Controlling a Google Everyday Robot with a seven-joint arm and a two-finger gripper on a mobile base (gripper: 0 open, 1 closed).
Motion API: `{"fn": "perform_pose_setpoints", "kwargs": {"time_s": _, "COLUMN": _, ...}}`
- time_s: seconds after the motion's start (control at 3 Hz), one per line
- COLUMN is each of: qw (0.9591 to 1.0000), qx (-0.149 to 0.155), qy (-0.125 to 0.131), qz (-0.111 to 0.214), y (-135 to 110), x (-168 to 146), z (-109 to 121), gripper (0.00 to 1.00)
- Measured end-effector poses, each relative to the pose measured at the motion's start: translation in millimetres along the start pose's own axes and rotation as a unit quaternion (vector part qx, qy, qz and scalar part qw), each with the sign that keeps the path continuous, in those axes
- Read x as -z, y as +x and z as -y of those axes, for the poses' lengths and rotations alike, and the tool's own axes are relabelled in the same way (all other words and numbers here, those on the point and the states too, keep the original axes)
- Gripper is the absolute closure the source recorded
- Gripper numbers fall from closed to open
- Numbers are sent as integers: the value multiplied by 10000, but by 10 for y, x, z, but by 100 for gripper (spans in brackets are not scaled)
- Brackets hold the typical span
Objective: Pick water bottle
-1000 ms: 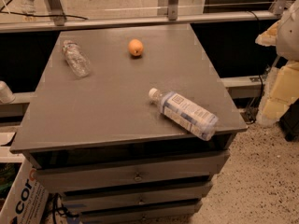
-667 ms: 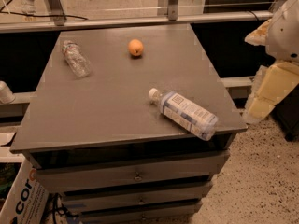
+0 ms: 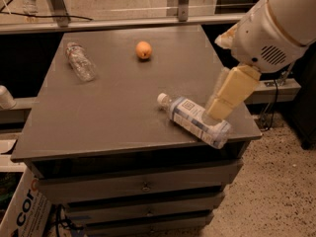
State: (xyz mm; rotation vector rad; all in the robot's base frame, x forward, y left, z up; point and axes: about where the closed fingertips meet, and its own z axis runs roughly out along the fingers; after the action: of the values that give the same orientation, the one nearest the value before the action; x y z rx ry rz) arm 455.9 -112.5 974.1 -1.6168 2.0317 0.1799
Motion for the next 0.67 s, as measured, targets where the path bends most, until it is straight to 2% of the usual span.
{"fn": "perform_pose_setpoints", "kwargs": {"time_s": 0.33, "qw": 9988, "qx": -2, "qy": -193, "qz": 450, "y": -324, "x": -316, "z": -23, "gripper": 0}}
{"fn": "perform_pose_setpoints", "kwargs": {"time_s": 0.67, "qw": 9933, "qx": -78, "qy": -373, "qz": 1090, "y": -559, "x": -545, "z": -94, "gripper": 0}}
